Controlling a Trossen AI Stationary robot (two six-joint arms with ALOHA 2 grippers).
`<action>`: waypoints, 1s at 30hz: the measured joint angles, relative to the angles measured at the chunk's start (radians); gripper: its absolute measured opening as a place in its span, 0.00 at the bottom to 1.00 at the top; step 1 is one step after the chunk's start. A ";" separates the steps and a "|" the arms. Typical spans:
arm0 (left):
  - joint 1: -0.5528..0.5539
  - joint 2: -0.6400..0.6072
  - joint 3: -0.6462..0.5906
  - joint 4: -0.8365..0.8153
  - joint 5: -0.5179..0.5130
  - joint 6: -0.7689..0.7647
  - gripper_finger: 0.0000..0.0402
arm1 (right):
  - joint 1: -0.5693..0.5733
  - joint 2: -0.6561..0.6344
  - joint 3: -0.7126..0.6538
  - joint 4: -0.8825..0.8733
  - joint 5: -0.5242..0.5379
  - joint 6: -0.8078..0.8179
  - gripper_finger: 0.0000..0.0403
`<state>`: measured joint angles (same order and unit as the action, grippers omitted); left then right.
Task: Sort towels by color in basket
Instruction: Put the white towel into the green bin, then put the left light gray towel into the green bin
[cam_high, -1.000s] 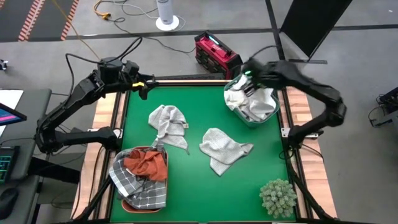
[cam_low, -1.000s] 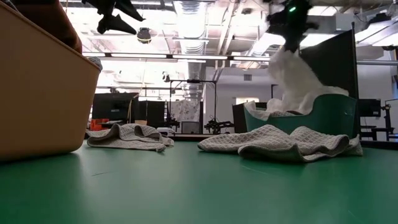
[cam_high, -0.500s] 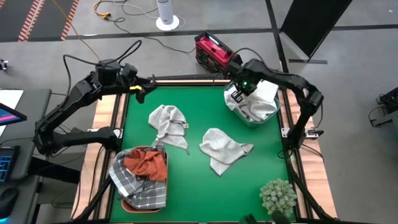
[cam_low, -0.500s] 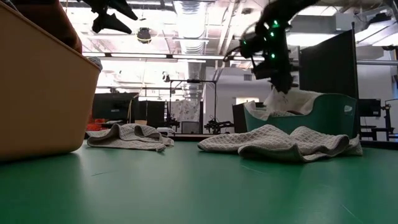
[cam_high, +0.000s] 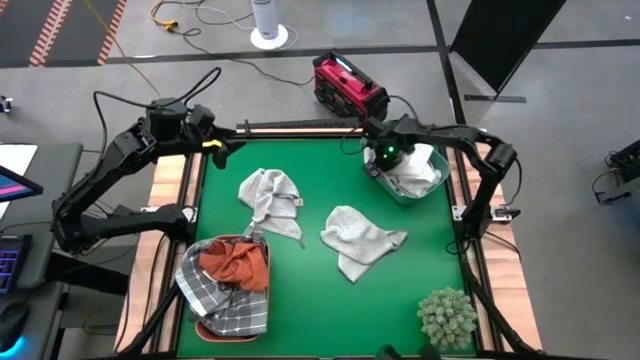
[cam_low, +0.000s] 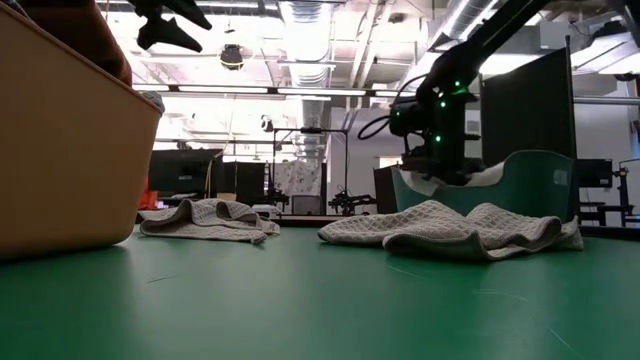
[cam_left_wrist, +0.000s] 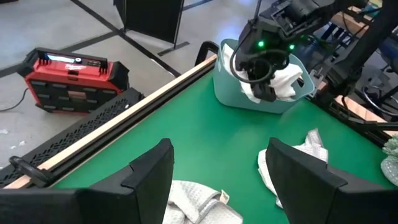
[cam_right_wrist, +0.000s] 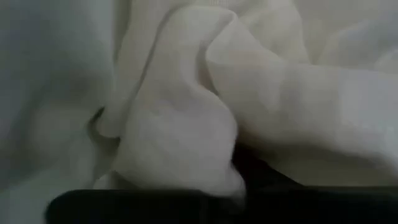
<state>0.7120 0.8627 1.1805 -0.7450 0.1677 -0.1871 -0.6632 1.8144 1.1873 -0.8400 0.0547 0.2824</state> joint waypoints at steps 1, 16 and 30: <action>0.000 0.000 0.000 0.000 0.000 0.001 0.60 | 0.000 0.010 0.000 -0.003 0.000 -0.004 0.15; 0.000 0.000 0.000 0.001 0.010 0.011 0.60 | -0.071 -0.152 0.213 -0.325 -0.065 -0.082 0.68; 0.000 0.014 -0.001 -0.009 0.105 -0.086 0.60 | 0.323 -0.231 0.290 -0.032 -0.098 -0.059 0.72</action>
<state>0.7124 0.8771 1.1797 -0.7536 0.2725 -0.2732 -0.3402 1.5833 1.4769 -0.8725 -0.0437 0.2236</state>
